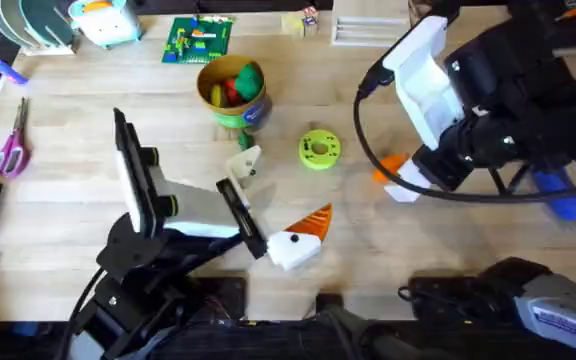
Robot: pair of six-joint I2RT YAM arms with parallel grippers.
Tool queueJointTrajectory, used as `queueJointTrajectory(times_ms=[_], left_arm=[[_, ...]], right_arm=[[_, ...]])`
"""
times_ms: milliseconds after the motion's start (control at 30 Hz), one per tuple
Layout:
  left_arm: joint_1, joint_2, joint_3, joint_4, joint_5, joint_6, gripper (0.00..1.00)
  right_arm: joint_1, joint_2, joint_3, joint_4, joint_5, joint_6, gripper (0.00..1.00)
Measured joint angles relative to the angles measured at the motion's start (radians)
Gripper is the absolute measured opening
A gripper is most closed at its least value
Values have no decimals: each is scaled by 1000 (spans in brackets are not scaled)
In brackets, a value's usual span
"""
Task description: Pick up the gripper from the table and insert it into the empty holder that is missing its gripper. Then pick up a screw, insert it into the mounting hole, and use the screwdriver to tighten it. Finally, clean up the table by picking up the vegetable and placing it into the bucket.
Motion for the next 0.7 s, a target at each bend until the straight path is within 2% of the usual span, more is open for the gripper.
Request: queueJointTrajectory(times_ms=[133, 333, 700], left_arm=[[0, 0, 0, 0, 0, 0, 991], [0, 0, 0, 0, 0, 0, 991], [0, 0, 0, 0, 0, 0, 991]], right_arm=[[0, 10, 1, 35, -8, -111, 958], [0, 101, 4, 80, -49, -232, 961], [0, 131, 4, 67, -61, -285, 945]])
